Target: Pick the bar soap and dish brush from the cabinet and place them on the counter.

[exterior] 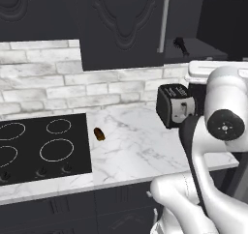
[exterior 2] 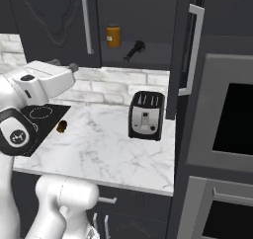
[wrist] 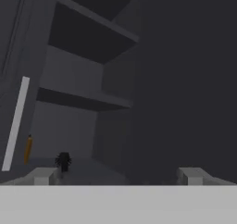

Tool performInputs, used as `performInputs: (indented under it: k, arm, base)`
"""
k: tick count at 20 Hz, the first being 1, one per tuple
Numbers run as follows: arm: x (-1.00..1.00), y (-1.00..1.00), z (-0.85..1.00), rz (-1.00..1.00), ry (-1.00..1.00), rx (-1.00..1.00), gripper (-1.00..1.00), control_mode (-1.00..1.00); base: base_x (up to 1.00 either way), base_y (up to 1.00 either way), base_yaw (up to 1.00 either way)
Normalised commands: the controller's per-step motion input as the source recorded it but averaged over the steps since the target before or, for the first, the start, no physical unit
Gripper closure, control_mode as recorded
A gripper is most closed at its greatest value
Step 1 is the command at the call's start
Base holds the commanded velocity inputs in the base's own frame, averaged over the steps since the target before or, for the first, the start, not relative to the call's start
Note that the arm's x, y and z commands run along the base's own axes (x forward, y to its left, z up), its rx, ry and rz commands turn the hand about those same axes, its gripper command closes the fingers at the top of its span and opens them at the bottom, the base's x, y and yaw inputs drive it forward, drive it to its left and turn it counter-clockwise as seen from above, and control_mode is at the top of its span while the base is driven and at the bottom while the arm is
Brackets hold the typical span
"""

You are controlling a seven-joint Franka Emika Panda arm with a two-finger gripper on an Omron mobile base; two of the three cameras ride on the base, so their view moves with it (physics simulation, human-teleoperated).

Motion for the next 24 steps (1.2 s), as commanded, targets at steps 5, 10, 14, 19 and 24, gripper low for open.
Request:
performInputs:
  k: [5, 10, 14, 19, 24]
  arm:
    - [0.02, 0.23, -0.02, 0.19, -0.03, 0.01, -1.00, -1.00]
    - [0.08, 0.27, -0.02, 0.20, -0.03, 0.01, -1.00, -1.00]
    - [0.21, 0.18, 0.01, 0.18, 0.00, 0.01, -1.00, -1.00]
    - [0.28, 0.06, 0.03, 0.16, 0.04, 0.00, -1.00, -1.00]
    - [0.29, 0.11, -0.01, 0.05, 0.01, 0.00, -1.00, -1.00]
  base:
    - [0.00, 0.00, 0.00]
    - [0.00, 0.00, 0.00]
    - [0.00, 0.00, 0.00]
    - [0.00, 0.00, 0.00]
    - [0.00, 0.00, 0.00]
